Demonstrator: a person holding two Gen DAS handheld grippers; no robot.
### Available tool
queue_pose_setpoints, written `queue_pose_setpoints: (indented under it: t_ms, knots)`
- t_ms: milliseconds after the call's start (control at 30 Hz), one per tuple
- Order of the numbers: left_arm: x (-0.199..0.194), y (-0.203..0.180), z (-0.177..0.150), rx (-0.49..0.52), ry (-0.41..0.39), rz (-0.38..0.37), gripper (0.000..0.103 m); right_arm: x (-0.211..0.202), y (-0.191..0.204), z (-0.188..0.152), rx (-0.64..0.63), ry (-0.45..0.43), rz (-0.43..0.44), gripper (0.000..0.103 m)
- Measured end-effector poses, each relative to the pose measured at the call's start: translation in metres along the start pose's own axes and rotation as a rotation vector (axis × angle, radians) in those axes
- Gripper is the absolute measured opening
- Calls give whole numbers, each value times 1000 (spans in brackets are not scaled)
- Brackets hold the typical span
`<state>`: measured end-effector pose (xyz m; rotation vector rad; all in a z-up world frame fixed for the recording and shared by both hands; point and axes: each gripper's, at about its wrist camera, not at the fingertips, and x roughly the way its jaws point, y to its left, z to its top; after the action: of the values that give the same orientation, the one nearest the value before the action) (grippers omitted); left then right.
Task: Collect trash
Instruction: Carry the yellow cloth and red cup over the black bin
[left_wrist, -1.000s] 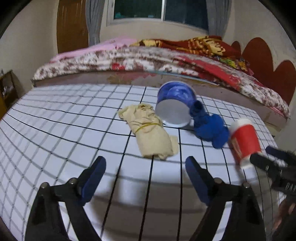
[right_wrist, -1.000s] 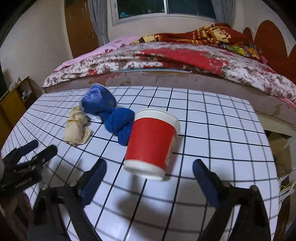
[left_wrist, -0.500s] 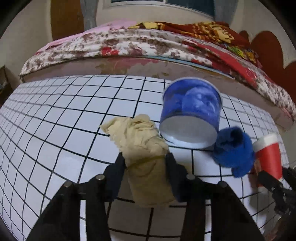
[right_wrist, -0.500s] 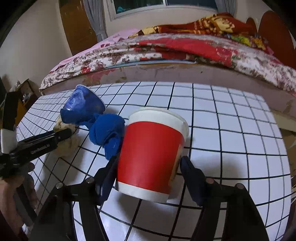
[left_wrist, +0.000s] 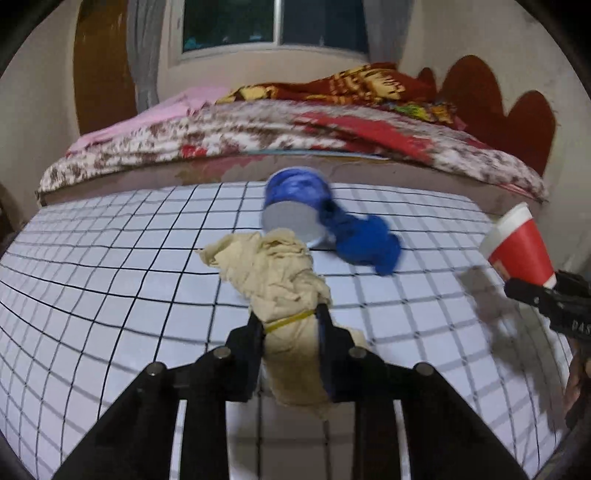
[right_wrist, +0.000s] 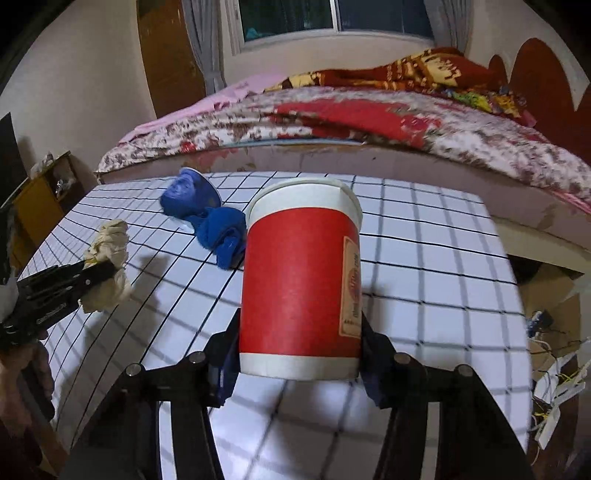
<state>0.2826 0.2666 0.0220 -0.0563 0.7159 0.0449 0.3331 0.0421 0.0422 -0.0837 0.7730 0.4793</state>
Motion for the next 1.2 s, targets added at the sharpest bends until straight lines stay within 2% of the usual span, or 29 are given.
queue_pose_setpoints:
  t_ms: [267,567,900,1200]
  knots:
    - [-56,-37,-19,24,-59,-57,28,-70,-15,-32,47,-56,1,56]
    - [-109,-92,-39,100,-120,-104,28,-139,-21,-63,55,-108,-7,56]
    - [-147,-136,-56,150,-154,-163,28,-199,-33,-97,57,-154,-36,56]
    - [-169,-171,-68,175,-167,-209,28,-250,-62,-128,81,-205,-86,56]
